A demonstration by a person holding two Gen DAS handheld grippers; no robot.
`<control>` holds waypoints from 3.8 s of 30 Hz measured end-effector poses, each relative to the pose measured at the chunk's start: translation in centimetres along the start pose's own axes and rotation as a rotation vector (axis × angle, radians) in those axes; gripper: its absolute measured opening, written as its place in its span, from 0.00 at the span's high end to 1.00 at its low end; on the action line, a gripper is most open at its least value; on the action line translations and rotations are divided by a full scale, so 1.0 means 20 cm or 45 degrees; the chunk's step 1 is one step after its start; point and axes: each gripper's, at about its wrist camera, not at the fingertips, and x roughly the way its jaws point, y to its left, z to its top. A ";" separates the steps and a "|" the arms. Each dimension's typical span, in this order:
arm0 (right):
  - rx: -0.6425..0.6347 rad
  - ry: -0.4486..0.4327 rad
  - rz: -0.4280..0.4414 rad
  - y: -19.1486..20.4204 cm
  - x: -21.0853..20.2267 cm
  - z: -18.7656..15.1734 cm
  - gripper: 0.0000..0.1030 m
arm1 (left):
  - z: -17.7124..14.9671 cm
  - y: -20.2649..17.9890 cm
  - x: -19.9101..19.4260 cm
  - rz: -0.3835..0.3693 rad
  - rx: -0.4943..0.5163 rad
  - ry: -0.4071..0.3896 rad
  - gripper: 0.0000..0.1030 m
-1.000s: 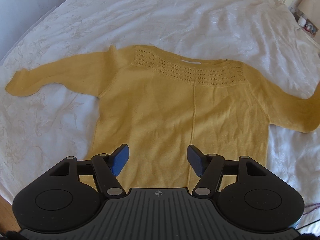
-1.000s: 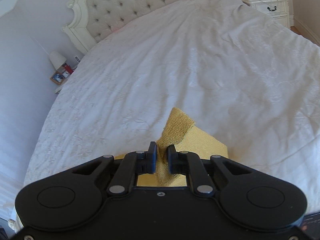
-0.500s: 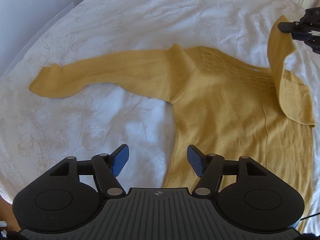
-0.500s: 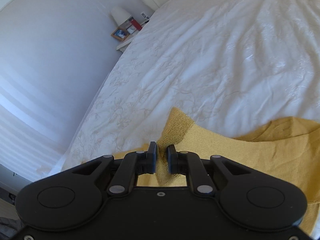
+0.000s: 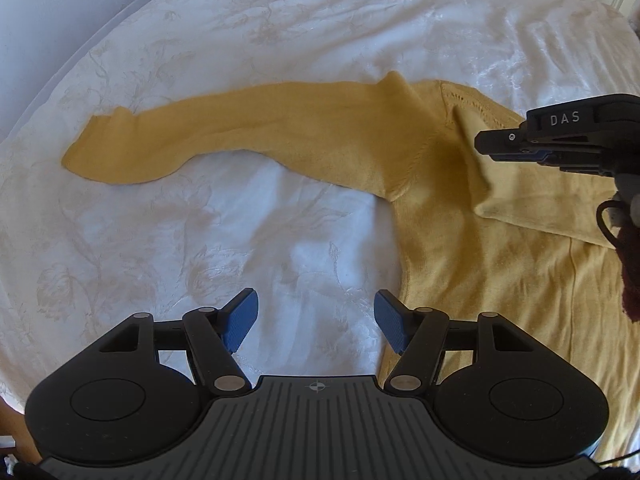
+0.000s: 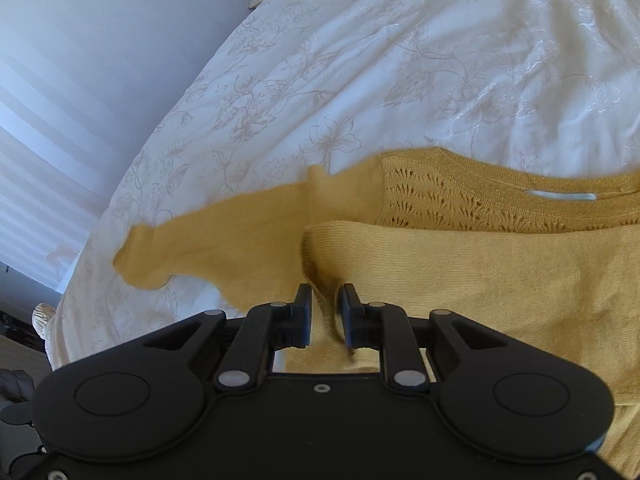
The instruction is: Fold small clothes
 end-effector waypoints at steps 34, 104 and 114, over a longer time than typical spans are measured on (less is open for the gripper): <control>0.202 -0.176 -0.420 -0.80 -0.44 -0.14 0.01 | 0.43 -0.62 0.50 -0.245 0.200 -0.001 0.39; 0.080 -0.139 -0.385 0.19 -0.41 -0.31 0.06 | 0.53 1.29 0.53 0.199 -0.285 -0.085 0.24; 0.054 -0.059 -0.372 0.22 -0.29 -0.27 0.06 | 0.56 1.27 0.59 0.151 -0.250 -0.128 0.54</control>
